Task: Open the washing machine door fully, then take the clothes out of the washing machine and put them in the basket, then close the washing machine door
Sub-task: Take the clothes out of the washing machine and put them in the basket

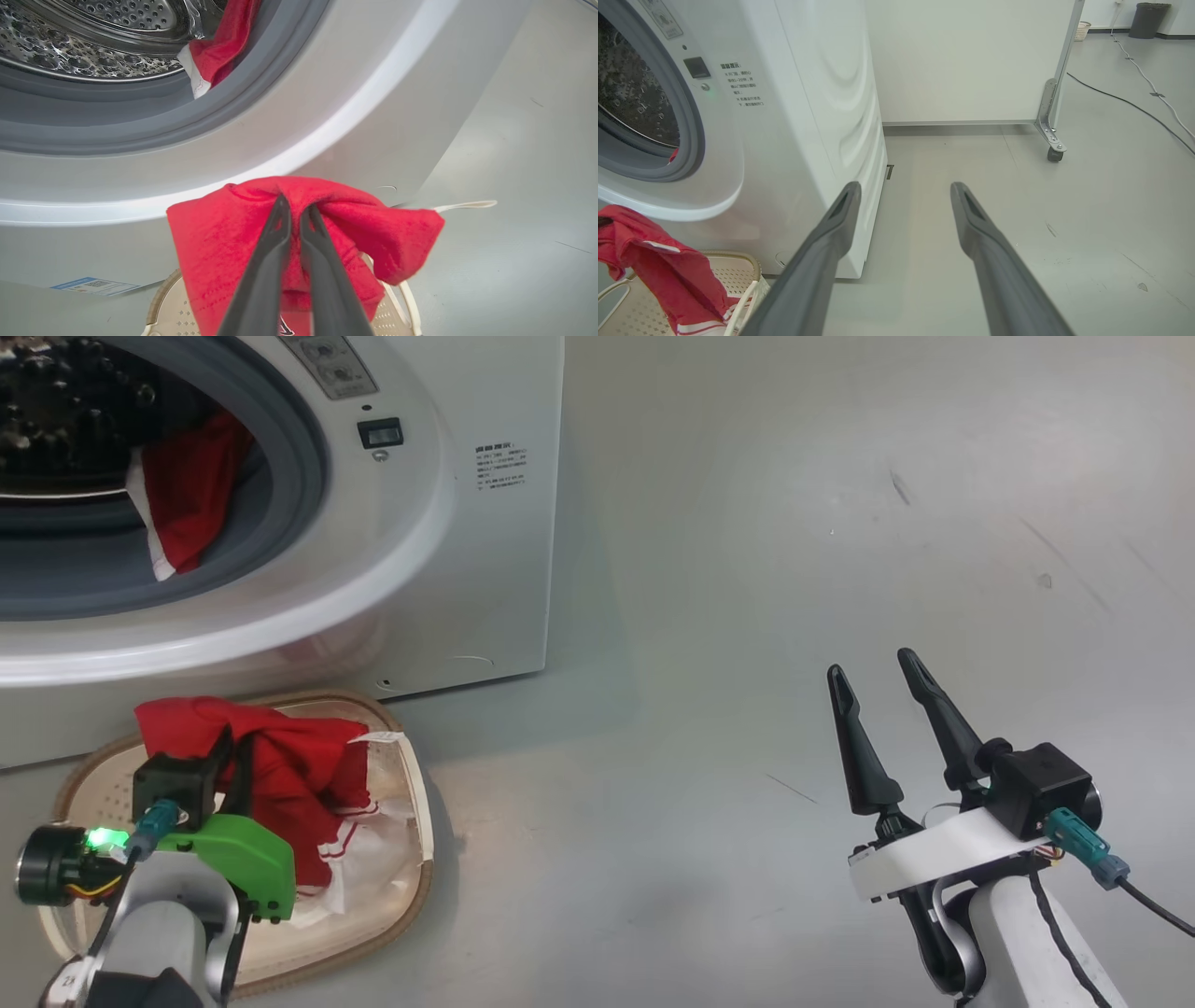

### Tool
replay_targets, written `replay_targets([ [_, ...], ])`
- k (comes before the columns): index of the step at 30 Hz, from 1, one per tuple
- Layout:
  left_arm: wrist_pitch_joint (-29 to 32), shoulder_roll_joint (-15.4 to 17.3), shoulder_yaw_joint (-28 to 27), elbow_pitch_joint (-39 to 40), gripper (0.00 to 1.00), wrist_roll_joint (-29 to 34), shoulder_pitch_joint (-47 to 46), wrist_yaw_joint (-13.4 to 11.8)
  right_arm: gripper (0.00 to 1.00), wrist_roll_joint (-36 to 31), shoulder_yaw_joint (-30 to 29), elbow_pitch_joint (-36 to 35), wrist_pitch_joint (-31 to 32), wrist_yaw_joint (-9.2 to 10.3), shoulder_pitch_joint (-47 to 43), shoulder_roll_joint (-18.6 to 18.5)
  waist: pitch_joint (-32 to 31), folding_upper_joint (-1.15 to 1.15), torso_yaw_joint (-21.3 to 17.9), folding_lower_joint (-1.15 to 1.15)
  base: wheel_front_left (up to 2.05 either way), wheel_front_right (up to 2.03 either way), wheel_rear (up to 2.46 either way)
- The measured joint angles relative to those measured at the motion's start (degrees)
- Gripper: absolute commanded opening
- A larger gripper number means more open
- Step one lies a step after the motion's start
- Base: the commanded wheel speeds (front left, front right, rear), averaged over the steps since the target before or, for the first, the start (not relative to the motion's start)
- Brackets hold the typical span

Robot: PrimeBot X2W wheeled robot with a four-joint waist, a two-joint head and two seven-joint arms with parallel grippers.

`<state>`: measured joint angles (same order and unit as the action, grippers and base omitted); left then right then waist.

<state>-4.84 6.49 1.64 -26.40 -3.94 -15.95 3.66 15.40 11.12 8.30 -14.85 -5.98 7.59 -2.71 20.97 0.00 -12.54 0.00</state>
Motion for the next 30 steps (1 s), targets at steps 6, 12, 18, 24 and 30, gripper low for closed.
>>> replay_targets([
  [6, 0.76, 1.0, -0.22, -2.61, 0.0, 0.18, -2.08, 0.0, 1.0, 0.0, -0.04, -0.24, 0.0, 0.0, 0.52, 0.05, 2.31, 0.0, -1.02, 0.0, 0.0, 0.0, 0.0],
  [12, 1.26, 1.7, -1.94, -6.69, 0.0, -0.03, -3.63, -0.35, 1.0, 0.0, -0.46, -0.52, 0.0, 0.0, 1.74, 0.12, 4.7, 0.0, -1.96, 0.0, 0.0, 0.0, 0.0],
  [18, 1.47, 1.96, -3.0, -10.92, 0.0, -0.19, -4.71, -0.91, 1.0, -0.46, -0.77, -0.57, 0.0, 0.01, 2.21, 0.12, 6.5, 0.0, -2.41, 0.0, 0.0, 0.0, 0.0],
  [24, 1.77, 2.57, -3.92, -15.08, 0.0, -0.6, -5.62, -1.6, 1.0, -0.94, -0.7, -0.69, 0.0, 0.0, 2.52, 0.14, 7.92, 0.0, -2.6, 0.0, 0.0, 0.0, 0.0],
  [30, 1.75, 3.14, -4.91, -19.31, 0.0, -1.04, -6.36, -2.12, 1.0, -1.24, -0.75, -0.71, 0.0, 0.01, 2.63, 0.15, 8.73, 0.0, -2.81, 0.0, 0.0, 0.0, 0.0],
])
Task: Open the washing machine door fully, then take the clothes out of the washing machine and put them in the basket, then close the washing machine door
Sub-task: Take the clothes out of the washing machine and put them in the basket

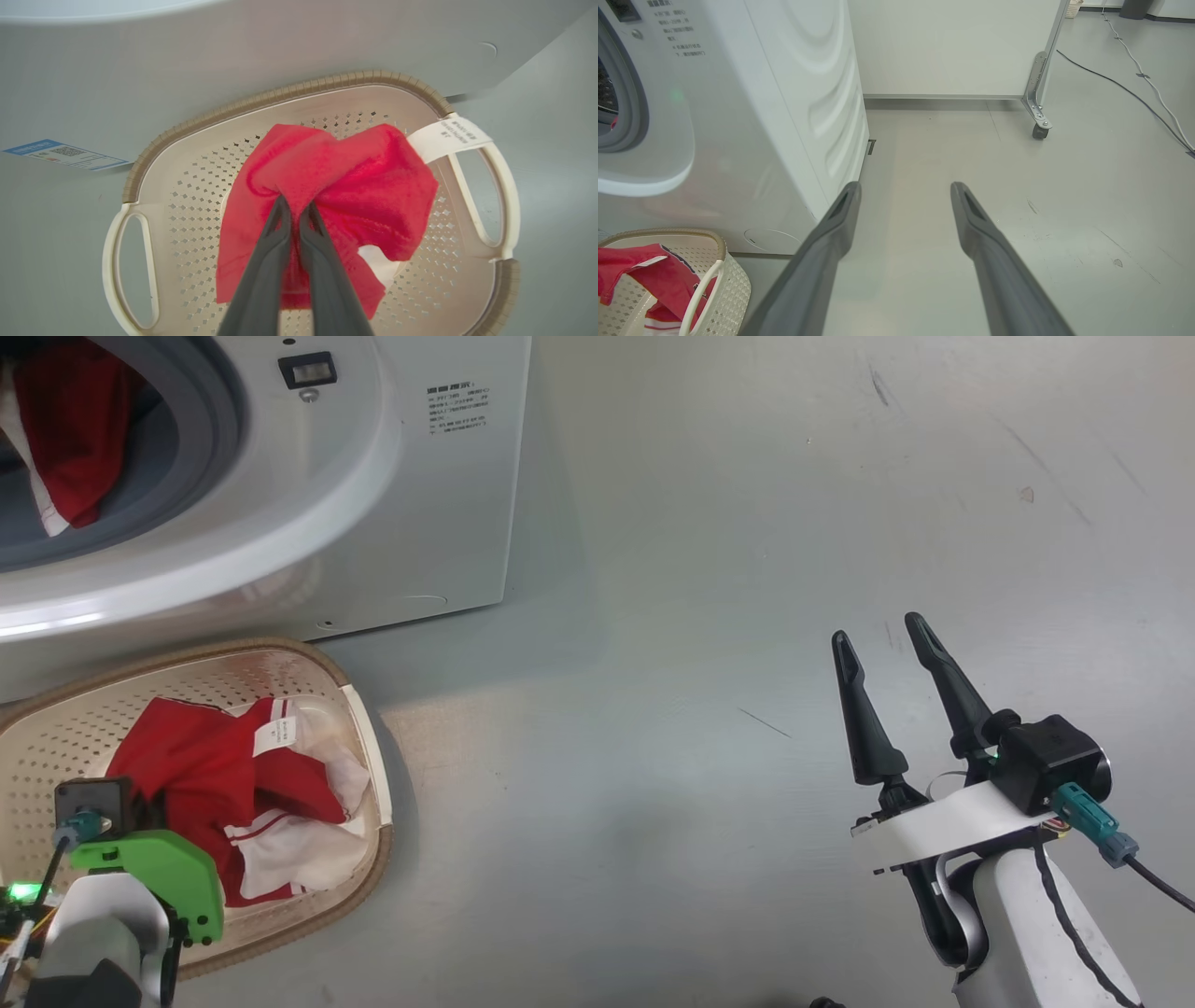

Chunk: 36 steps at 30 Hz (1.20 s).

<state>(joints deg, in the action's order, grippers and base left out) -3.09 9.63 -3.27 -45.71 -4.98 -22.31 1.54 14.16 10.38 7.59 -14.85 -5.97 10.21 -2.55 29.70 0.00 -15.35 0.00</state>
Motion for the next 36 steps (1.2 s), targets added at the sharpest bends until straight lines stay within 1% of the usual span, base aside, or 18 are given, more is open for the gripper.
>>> replay_targets([
  [3, -0.09, 0.2, -0.21, -2.23, 0.0, -0.05, -0.51, -0.25, 1.0, -0.2, 0.01, 0.02, 0.0, -0.01, 0.04, 0.01, 0.17, 0.0, -0.08, 0.0, 0.0, 0.0, 0.0],
  [10, -1.26, 0.21, -0.2, -4.68, 0.0, -0.08, -1.75, -0.54, 1.0, -0.21, 0.02, 0.04, 0.0, -0.01, 0.14, 0.02, 0.31, 0.0, -0.2, 0.0, 0.0, 0.0, 0.0],
  [11, -1.38, 0.19, -0.21, -5.01, 0.19, -0.15, -2.03, -0.58, 1.0, -0.21, 0.02, 0.04, 0.0, -0.01, 0.18, 0.02, 0.32, 0.0, -0.19, 0.0, 0.0, 0.0, 0.0],
  [12, -1.69, 0.19, -0.21, -5.36, 0.5, -0.34, -2.31, -0.7, 1.0, -0.21, 0.01, 0.04, 0.0, -0.01, 0.23, 0.02, 0.33, 0.0, -0.19, 0.0, 0.0, 0.0, 0.0],
  [13, -1.97, 0.18, -0.24, -5.69, 1.0, -0.51, -2.58, -0.74, 1.0, -0.21, 0.01, 0.05, 0.0, 0.0, 0.3, 0.02, 0.34, 0.0, -0.18, 0.0, 0.0, 0.0, 0.0],
  [17, -1.96, 0.11, -0.26, -7.46, 1.0, -0.53, -3.37, -0.77, 1.0, -0.21, -0.08, 0.09, 0.0, 0.0, 0.75, 0.02, 0.26, 0.0, -0.06, 0.0, 0.0, 0.0, 0.0],
  [18, -2.16, 0.09, -0.24, -7.69, 1.0, -0.53, -3.46, -1.13, 1.0, -0.21, -0.08, 0.1, 0.0, 0.0, 0.89, 0.02, 0.21, 0.0, -0.01, 0.0, 0.0, 0.0, 0.0],
  [22, -3.78, -0.14, 0.13, -8.92, 1.0, -0.49, -4.07, -1.29, 1.0, -0.21, -0.43, 0.32, 0.0, 0.01, 1.08, 0.02, -0.47, 0.0, 0.29, 0.0, 0.0, 0.0, 0.0],
  [29, -7.15, -1.46, 0.77, -10.09, 1.0, -0.49, -4.28, -1.29, 1.0, -0.18, -0.55, 0.92, 0.0, 0.01, 1.08, 0.02, -2.8, 0.0, 1.06, 0.0, 0.0, 0.0, 0.0],
  [34, -9.42, -2.18, 1.64, -10.27, 1.0, -0.47, -4.82, -1.14, 1.0, -0.08, -0.8, 1.49, 0.0, 0.01, 1.08, 0.01, -5.2, 0.0, 1.79, 0.0, 0.0, 0.0, 0.0],
  [36, -10.07, -2.55, 2.02, -10.16, 1.0, -0.44, -4.86, -0.46, 1.0, 0.03, -1.08, 1.75, 0.0, 0.01, 1.08, 0.02, -6.29, 0.0, 2.16, 0.0, 0.0, 0.0, 0.0],
])
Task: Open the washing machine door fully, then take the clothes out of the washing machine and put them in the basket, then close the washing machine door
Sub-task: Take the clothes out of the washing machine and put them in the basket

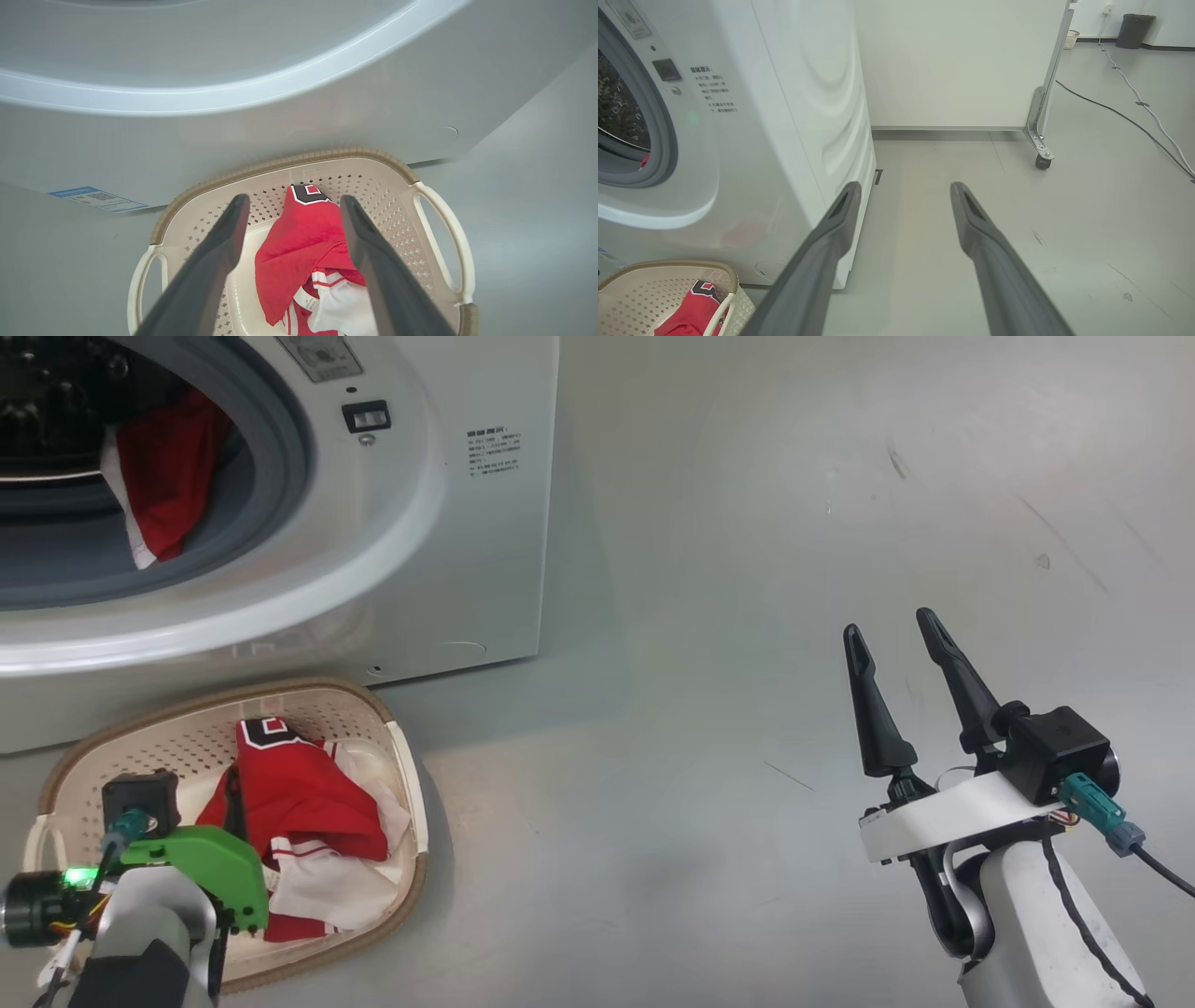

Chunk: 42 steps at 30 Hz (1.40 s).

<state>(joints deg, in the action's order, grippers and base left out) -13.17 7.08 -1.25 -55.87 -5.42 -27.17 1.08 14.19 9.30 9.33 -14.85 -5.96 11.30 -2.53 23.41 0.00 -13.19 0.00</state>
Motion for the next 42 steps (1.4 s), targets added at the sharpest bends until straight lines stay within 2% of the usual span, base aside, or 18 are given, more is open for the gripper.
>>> replay_targets([
  [7, -1.11, -2.1, 1.41, 2.04, 1.0, 0.54, 0.0, 1.81, 1.0, 0.15, -1.3, 0.99, 0.0, 0.0, -0.31, -0.02, -4.21, 0.0, 1.72, 0.0, 0.0, 0.0, 0.0],
  [14, -1.15, -3.07, 1.75, 4.49, 1.0, 0.47, 0.72, 2.45, 1.0, 0.15, -2.76, 1.93, 0.0, 0.0, -2.87, -0.02, -8.89, 0.0, 3.92, 0.0, 0.0, 0.0, 0.0],
  [27, -1.2, -4.27, 1.58, 18.9, 1.0, -0.66, 6.2, 3.26, 1.0, 0.09, -3.52, 2.46, 0.0, -0.01, -7.55, 0.0, -16.77, 0.0, 8.18, 0.0, 0.0, 0.0, 0.0],
  [42, -1.21, -4.47, 1.54, 28.21, 1.0, -1.52, 14.38, 3.28, 1.0, 0.04, -3.38, 1.94, 0.0, -0.02, -9.83, 0.01, -20.23, 0.0, 9.43, 0.0, 0.0, 0.0, 0.0],
])
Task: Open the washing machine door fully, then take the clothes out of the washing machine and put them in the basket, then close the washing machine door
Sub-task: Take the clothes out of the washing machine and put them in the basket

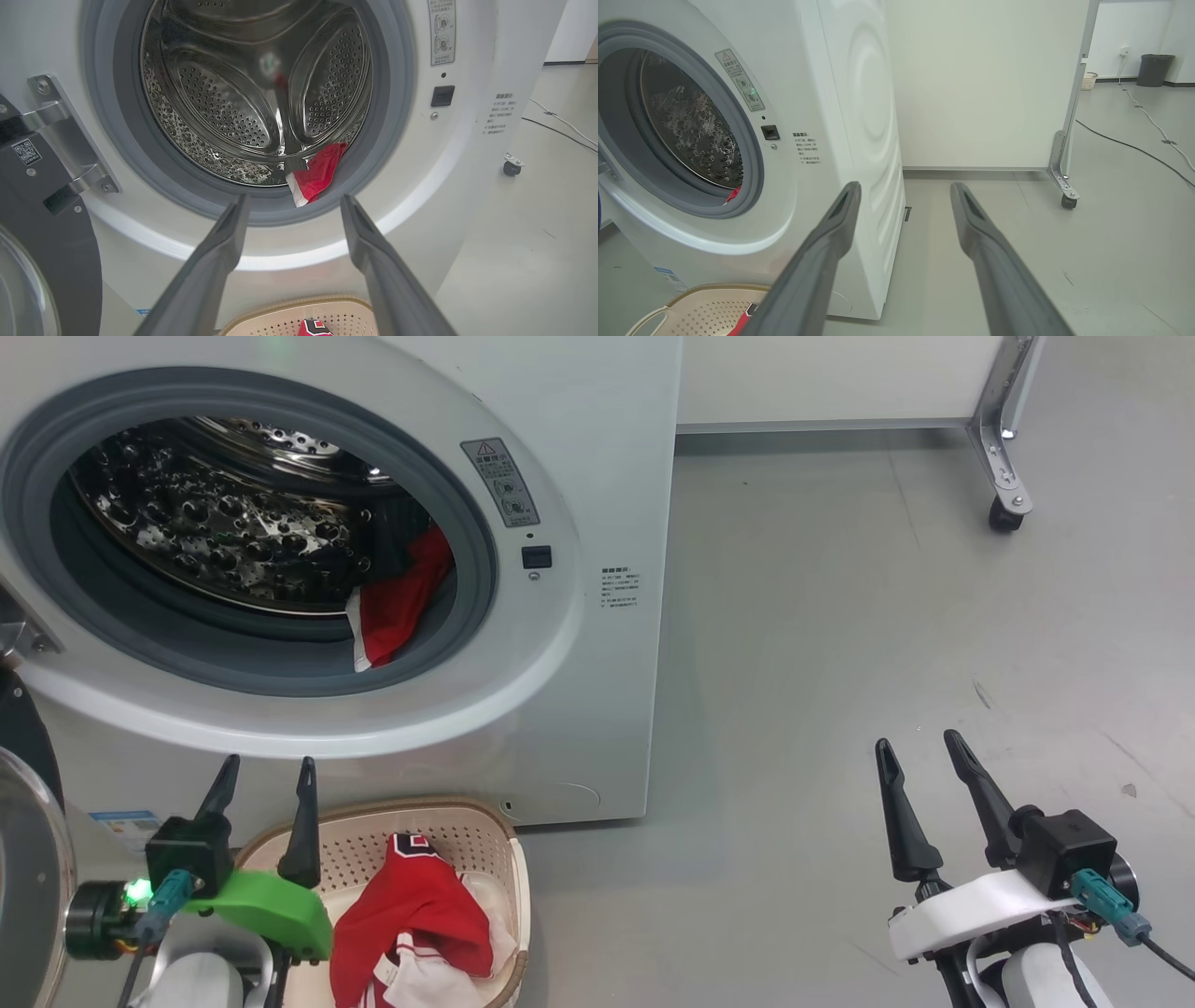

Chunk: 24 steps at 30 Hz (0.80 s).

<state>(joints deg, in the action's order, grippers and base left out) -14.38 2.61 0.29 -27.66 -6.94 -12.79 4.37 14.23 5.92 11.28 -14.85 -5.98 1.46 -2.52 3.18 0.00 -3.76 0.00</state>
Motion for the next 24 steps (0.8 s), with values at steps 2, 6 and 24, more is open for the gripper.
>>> replay_targets([
  [2, 0.0, -0.07, 0.13, 0.57, 1.0, -0.51, 1.13, 0.01, 1.0, 0.0, 0.0, -0.1, 0.0, 0.0, -0.13, 0.0, -0.2, 0.0, -0.07, 0.0, 0.0, 0.0, 0.0],
  [6, 0.0, -0.18, 0.81, 2.0, 1.0, -0.6, 2.44, 0.03, 1.0, 0.0, 0.02, -0.26, 0.0, -0.01, -0.25, 0.0, -0.59, 0.0, -0.26, 0.0, 0.0, 0.0, 0.0],
  [24, 0.0, -0.24, 2.16, 6.13, 1.0, -1.1, 6.28, -0.04, 1.0, -0.2, 0.51, -0.52, 0.0, -0.45, -1.09, 0.01, -1.08, 0.0, -0.98, 0.0, 0.0, 0.0, 0.0],
])
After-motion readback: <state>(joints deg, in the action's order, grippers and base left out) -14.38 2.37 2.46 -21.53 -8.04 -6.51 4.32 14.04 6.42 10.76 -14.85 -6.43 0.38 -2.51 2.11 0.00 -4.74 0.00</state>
